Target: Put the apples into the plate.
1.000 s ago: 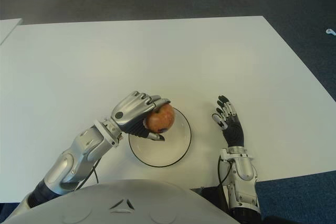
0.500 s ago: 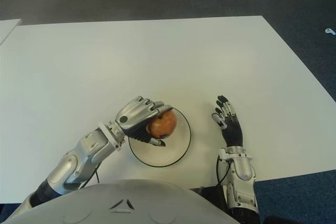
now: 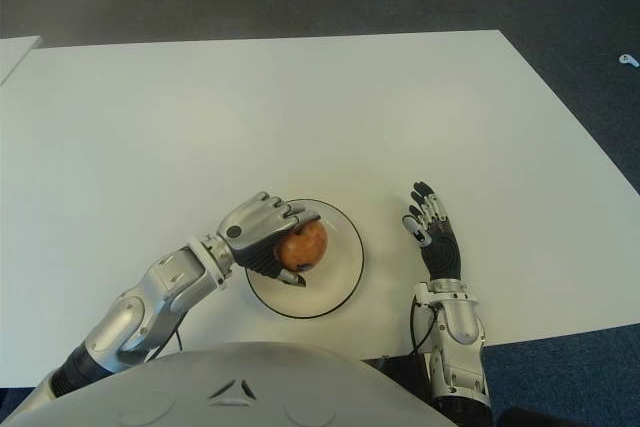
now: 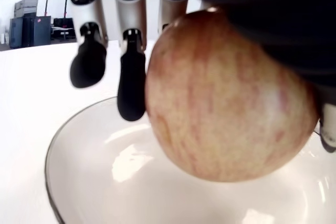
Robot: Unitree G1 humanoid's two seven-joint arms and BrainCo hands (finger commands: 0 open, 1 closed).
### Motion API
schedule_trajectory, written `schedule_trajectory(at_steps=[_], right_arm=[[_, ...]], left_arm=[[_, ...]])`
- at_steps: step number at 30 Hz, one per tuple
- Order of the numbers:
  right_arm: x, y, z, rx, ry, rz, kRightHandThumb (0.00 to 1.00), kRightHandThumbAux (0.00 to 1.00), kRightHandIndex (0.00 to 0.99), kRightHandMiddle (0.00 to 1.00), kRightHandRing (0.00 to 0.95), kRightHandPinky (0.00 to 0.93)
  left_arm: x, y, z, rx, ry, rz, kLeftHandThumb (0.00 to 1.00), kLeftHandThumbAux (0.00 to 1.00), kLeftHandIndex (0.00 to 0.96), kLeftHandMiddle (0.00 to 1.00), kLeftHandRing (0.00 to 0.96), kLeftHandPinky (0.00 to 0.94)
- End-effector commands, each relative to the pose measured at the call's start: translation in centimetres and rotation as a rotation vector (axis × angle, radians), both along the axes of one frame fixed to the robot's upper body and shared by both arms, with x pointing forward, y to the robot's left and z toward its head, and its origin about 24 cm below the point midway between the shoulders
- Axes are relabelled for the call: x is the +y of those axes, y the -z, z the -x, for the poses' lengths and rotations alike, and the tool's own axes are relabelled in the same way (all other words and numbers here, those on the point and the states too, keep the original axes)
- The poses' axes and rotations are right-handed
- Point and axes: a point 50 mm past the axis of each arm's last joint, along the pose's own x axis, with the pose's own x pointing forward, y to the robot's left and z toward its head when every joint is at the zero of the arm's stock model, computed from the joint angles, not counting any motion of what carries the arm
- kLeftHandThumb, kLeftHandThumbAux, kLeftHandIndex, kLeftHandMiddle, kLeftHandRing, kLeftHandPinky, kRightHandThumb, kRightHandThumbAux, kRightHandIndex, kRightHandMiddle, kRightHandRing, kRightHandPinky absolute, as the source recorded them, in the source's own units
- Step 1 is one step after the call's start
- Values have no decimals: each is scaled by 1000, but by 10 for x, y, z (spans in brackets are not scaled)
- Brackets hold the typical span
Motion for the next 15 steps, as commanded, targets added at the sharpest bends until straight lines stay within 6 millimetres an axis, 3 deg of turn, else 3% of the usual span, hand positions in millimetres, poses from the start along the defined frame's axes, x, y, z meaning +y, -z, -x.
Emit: schedule_trajectory(at_steps=[1, 15], right_arm=[[3, 14, 10, 98, 11, -26, 108, 458, 0, 0, 0, 0], [5, 15, 11, 99, 28, -21, 107, 438, 0, 0, 0, 0]], left_arm=[[0, 2, 3, 8, 22, -29, 712, 702, 443, 840, 824, 745], [2, 10, 3, -18, 48, -85, 711, 701, 443, 830, 809, 744]])
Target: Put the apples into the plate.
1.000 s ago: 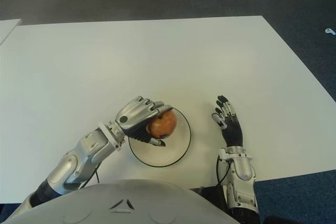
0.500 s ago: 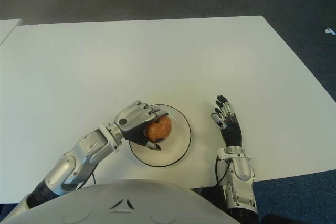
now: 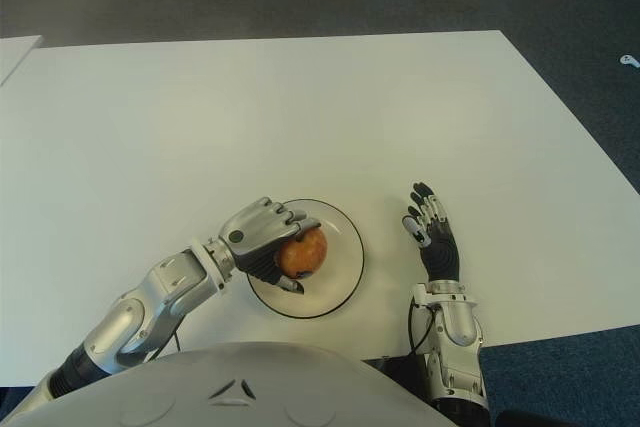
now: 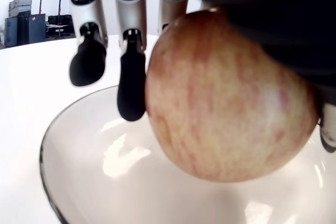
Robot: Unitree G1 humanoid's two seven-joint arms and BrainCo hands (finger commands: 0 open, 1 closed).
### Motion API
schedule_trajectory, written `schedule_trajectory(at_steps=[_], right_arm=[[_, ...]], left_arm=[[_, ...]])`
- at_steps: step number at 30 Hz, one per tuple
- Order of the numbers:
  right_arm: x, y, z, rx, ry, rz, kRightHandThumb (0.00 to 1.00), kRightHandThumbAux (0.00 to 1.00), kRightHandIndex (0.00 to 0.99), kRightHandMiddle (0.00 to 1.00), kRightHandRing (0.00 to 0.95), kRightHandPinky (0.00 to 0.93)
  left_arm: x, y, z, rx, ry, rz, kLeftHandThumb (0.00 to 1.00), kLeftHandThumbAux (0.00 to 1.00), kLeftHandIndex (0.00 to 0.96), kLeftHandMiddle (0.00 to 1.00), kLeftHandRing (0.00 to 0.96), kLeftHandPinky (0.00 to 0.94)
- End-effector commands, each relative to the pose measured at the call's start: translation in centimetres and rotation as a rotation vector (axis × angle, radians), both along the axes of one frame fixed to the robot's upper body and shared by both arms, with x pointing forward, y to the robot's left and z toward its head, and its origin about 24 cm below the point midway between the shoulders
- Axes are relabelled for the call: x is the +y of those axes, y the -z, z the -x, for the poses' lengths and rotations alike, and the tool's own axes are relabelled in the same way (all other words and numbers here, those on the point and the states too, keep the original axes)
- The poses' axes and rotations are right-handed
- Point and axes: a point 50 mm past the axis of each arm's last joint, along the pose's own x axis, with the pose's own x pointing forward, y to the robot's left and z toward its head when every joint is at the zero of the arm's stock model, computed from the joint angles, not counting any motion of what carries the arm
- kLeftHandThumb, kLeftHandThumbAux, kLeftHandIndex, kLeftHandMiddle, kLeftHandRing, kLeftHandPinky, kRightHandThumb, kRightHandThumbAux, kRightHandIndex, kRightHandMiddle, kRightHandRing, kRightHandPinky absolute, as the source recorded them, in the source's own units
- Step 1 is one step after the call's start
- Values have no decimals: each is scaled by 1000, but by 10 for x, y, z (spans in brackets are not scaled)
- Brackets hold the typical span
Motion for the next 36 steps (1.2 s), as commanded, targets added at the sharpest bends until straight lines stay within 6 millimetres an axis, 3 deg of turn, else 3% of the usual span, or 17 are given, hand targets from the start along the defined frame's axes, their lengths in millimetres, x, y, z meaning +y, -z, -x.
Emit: schedule_trajectory(at_steps=[1, 11, 19, 23, 25, 26, 28, 31, 36], right_arm=[[3, 15, 10, 99, 9, -20, 109, 434, 0, 0, 0, 0], [4, 15, 10, 91, -12, -17, 114, 423, 0, 0, 0, 0], [4, 16, 10, 106, -37, -3, 106, 462, 0, 0, 0, 0], [4, 16, 10, 106, -40, -4, 104, 477, 0, 0, 0, 0], [4, 16, 9, 100, -44, 0, 102, 480, 0, 0, 0, 0], [4, 16, 9, 96, -46, 2, 100, 480, 0, 0, 0, 0], [4, 16, 9, 87, -45, 4, 92, 479, 0, 0, 0, 0], [4, 16, 9, 84, -44, 6, 88, 474, 0, 0, 0, 0], [4, 18, 10, 100, -47, 5, 96, 474, 0, 0, 0, 0]], left_arm=[[3, 5, 0, -16, 23, -44, 711, 701, 443, 829, 809, 745], [4, 4, -1, -25, 47, -66, 711, 700, 444, 818, 801, 745], [4, 3, -1, -55, 58, -25, 712, 700, 443, 847, 827, 808], [5, 3, -1, -84, 77, 36, 698, 697, 438, 814, 795, 759], [7, 4, -2, -87, 72, 62, 693, 699, 431, 717, 687, 651], [8, 5, -2, -86, 67, 71, 613, 632, 402, 630, 599, 571], [9, 7, -3, -88, 62, 78, 403, 468, 292, 372, 337, 328], [9, 7, -3, -93, 61, 61, 265, 369, 144, 142, 118, 116], [4, -7, -3, -102, 61, 39, 167, 299, 27, 23, 19, 19]])
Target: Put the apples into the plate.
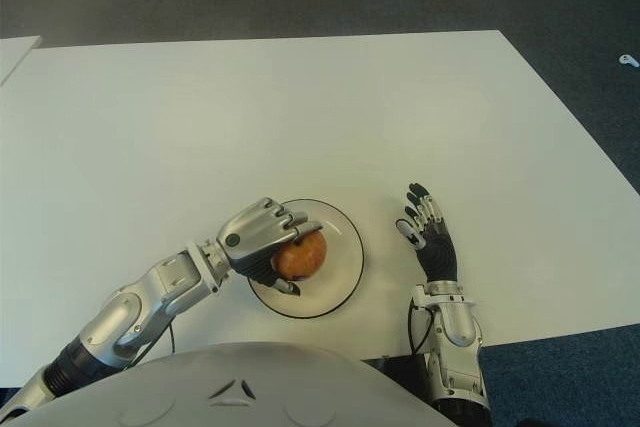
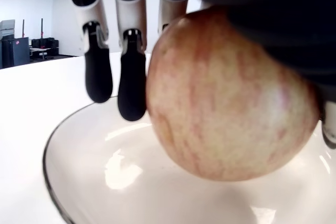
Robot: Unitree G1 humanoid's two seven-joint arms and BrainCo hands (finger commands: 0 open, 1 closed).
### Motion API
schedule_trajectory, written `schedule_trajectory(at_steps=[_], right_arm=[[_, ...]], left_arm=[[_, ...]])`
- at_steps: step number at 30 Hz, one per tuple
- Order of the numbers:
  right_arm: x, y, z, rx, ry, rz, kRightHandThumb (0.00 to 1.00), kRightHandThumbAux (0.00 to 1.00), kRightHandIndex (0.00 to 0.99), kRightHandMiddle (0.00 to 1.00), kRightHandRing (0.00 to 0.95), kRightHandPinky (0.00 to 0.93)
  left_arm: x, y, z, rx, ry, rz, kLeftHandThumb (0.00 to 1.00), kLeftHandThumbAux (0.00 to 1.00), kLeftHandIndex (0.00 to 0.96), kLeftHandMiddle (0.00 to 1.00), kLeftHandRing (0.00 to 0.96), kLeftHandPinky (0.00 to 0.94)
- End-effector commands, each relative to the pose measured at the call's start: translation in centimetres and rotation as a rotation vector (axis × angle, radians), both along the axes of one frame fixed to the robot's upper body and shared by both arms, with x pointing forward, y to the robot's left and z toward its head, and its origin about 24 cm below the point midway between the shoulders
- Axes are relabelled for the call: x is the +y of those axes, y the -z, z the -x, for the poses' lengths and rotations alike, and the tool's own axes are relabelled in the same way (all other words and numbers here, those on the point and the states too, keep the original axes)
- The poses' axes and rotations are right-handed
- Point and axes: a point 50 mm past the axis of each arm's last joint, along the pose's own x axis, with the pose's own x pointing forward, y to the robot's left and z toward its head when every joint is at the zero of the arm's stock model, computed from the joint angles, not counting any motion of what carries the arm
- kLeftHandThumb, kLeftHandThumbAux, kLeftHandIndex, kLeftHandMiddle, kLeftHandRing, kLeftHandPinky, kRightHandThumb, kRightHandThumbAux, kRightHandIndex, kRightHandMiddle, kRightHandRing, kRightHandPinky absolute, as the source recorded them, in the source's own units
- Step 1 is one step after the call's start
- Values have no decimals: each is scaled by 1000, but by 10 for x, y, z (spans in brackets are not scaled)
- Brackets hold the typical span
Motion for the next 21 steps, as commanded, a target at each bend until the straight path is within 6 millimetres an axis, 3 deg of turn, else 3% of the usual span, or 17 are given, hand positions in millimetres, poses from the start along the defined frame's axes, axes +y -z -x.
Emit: schedule_trajectory(at_steps=[1, 21], right_arm=[[2, 16, 9, 110, -6, -16, 99, 475, 0, 0, 0, 0], [2, 16, 9, 89, -13, -11, 105, 469, 0, 0, 0, 0]], left_arm=[[-3, -12, -2, -15, -5, -19, 157, 292, 17, 15, 12, 12], [1, -14, -4, -47, -52, 2, 140, 286, 0, 0, 0, 0]])
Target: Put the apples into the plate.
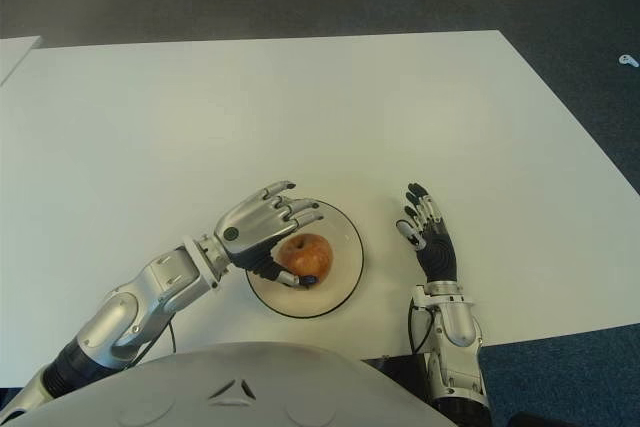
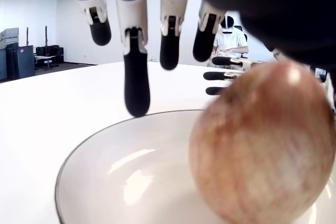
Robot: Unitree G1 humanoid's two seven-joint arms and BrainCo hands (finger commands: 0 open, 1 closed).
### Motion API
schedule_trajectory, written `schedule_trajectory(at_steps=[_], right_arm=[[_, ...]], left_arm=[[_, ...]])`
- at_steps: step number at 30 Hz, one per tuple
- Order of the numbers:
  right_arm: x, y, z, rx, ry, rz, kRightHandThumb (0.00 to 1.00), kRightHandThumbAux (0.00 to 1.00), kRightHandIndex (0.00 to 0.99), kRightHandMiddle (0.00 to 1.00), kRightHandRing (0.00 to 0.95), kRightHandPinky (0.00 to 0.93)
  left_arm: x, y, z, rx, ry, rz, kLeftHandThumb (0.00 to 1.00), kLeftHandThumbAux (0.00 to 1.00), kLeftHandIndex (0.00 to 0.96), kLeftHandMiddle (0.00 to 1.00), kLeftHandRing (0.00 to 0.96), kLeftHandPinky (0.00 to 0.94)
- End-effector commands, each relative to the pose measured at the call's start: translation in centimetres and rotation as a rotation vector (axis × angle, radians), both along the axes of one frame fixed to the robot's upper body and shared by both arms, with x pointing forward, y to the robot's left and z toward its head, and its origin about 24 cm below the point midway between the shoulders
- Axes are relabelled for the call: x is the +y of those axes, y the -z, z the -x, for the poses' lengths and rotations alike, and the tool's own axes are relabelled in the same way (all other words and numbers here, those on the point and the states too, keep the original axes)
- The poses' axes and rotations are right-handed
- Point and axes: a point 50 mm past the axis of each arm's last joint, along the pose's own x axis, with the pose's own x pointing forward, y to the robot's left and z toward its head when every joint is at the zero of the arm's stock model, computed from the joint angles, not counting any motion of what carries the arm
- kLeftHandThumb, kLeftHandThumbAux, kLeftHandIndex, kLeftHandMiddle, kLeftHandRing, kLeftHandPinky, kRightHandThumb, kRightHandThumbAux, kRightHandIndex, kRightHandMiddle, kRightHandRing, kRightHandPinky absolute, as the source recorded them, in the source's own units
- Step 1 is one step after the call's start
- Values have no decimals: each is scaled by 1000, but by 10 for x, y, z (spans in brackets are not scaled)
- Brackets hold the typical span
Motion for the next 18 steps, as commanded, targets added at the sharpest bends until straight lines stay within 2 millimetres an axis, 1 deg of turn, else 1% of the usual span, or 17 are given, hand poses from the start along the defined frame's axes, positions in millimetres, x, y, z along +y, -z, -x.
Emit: schedule_trajectory(at_steps=[1, 18], right_arm=[[2, 15, 10, 97, 0, -14, 104, 470, 0, 0, 0, 0], [1, 16, 10, 98, -20, -17, 96, 457, 0, 0, 0, 0]], left_arm=[[2, -1, -1, -5, -19, 0, 139, 285, 0, 0, 0, 0], [3, -2, -1, -8, -32, 7, 134, 263, 0, 0, 0, 0]])
